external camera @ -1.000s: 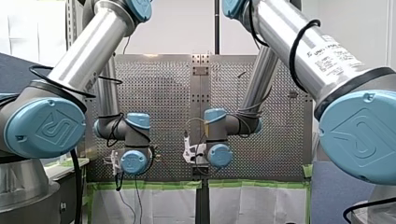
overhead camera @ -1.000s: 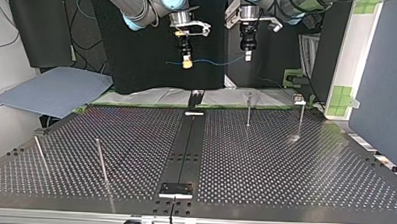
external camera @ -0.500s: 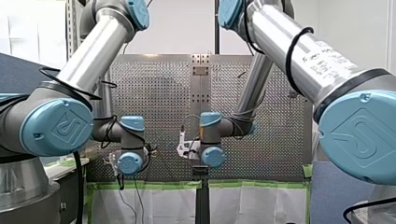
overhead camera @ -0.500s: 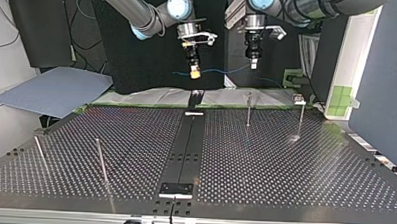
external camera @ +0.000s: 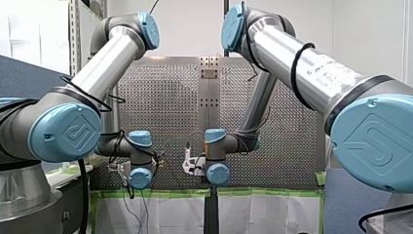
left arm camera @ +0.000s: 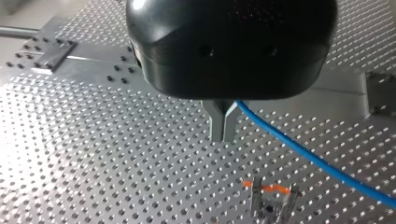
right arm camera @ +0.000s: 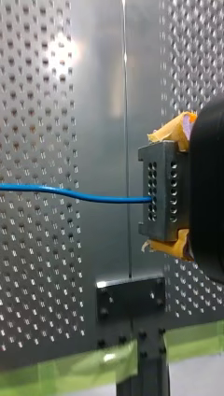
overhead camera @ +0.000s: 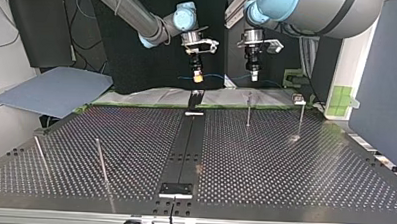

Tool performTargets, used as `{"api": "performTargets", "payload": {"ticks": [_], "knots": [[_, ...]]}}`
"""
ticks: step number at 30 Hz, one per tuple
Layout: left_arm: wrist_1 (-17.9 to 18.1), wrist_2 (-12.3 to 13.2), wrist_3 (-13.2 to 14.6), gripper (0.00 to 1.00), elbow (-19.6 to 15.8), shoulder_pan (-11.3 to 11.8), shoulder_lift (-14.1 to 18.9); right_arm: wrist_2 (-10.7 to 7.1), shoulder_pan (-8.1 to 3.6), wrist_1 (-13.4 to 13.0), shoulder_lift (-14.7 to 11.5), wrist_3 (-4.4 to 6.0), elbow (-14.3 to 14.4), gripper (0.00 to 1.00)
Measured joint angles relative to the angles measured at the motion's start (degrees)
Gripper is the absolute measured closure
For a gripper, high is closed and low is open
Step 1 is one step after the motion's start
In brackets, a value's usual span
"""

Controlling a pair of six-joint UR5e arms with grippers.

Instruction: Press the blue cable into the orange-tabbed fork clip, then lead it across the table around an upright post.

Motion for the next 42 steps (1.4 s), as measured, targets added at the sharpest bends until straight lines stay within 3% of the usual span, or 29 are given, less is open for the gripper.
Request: {"api": "performTargets", "payload": {"ticks": [6, 10, 17, 22, 27, 30, 37, 42], "knots": [[2.9, 0.3, -0.9, 1.00, 1.6, 2.1, -2.9, -0.06, -0.48, 2.4, 3.1, -0.52, -2.7, 1.00], [4.9, 1.8, -0.9, 1.00, 1.5, 4.1, -4.9, 0.09, -0.51, 4.5, 5.2, -1.18, -4.8, 1.00], [6.9, 4.1, 1.2, 1.00, 1.2, 7.3, -8.2, 0.23, -0.65, 8.0, 7.6, -2.17, -7.7, 1.00], [6.4, 5.7, 3.1, 1.00, 2.4, 8.7, -10.9, 0.18, -0.84, 10.5, 7.8, -3.11, -10.1, 1.00], [4.2, 8.1, 5.1, 1.00, 4.3, 9.2, -13.5, 0.20, -0.81, 12.9, 7.2, -5.43, -12.7, 1.00], [2.9, 9.6, 5.6, 1.00, 4.6, 9.5, -15.1, 0.19, -0.82, 13.5, 6.1, -6.17, -13.4, 1.00], [2.1, 11.0, 5.7, 1.00, 4.6, 10.4, -18.7, 0.01, -1.25, 14.2, 5.0, -6.15, -13.8, 1.00], [1.5, 11.4, 5.5, 1.00, 4.7, 11.1, -18.4, 0.00, -2.09, 14.6, 5.2, -5.81, -13.9, 1.00]]}}
